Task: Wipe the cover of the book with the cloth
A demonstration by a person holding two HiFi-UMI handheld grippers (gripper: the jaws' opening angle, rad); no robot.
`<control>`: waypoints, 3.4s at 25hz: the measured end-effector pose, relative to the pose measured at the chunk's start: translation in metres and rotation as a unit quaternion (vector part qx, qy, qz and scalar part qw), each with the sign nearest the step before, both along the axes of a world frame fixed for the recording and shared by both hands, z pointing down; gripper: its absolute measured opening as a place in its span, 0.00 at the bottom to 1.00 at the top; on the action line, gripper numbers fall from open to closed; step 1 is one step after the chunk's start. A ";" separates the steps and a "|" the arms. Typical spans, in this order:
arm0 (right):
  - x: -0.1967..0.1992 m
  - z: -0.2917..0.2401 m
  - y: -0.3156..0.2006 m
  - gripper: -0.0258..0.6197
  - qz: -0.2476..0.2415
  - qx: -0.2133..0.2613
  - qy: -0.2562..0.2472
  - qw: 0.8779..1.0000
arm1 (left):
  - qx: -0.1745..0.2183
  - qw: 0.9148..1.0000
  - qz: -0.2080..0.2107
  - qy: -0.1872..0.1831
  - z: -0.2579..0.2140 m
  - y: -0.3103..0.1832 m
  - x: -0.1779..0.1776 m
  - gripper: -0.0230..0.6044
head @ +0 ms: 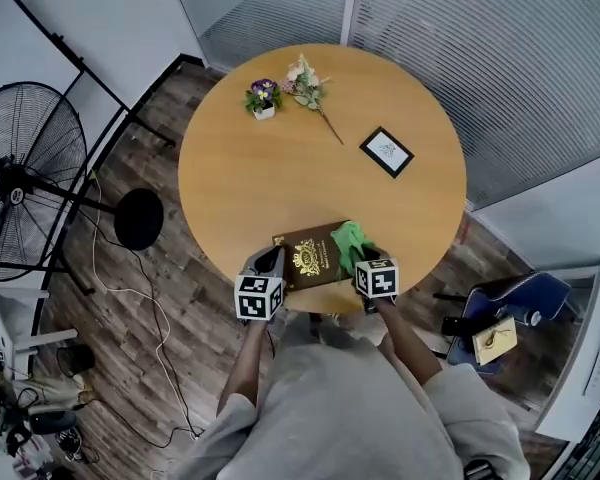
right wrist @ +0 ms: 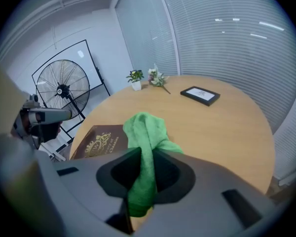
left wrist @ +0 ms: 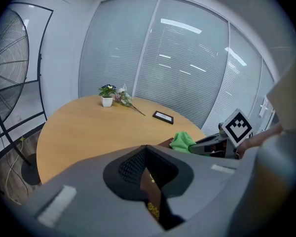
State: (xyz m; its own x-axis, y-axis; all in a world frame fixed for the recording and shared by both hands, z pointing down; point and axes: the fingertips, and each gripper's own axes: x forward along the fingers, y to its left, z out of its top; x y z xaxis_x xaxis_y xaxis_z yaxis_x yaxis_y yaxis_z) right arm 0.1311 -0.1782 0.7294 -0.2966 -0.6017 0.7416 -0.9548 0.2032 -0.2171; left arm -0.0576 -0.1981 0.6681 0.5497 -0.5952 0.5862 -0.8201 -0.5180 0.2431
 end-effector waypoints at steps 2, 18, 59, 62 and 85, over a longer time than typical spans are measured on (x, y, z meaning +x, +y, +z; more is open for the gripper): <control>0.008 0.000 0.000 0.15 0.006 0.001 0.006 1.000 | 0.001 1.000 0.000 0.001 -0.001 0.000 0.001 0.05; 0.046 -0.041 0.005 0.15 0.039 0.057 0.032 0.997 | 0.005 1.000 -0.014 0.004 -0.005 0.015 -0.012 0.05; -0.201 -0.038 0.055 0.15 -0.207 0.023 -0.077 0.975 | 0.000 0.991 -0.131 -0.011 -0.004 0.056 -0.107 0.05; -0.201 -0.020 0.055 0.15 -0.204 0.003 -0.071 0.976 | -0.003 0.991 -0.136 -0.013 -0.002 0.057 -0.113 0.05; -0.169 -0.003 0.050 0.15 -0.176 -0.009 -0.070 0.982 | -0.007 0.996 -0.092 -0.013 0.002 0.034 -0.080 0.05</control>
State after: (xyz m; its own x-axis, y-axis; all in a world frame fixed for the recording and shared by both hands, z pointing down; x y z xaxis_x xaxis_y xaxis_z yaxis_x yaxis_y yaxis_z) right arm -0.0379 -0.1277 0.7266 -0.5841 -0.4306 0.6880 -0.7864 0.5101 -0.3484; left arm -0.1380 -0.1636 0.6698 0.4167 -0.6757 0.6081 -0.9069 -0.3548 0.2273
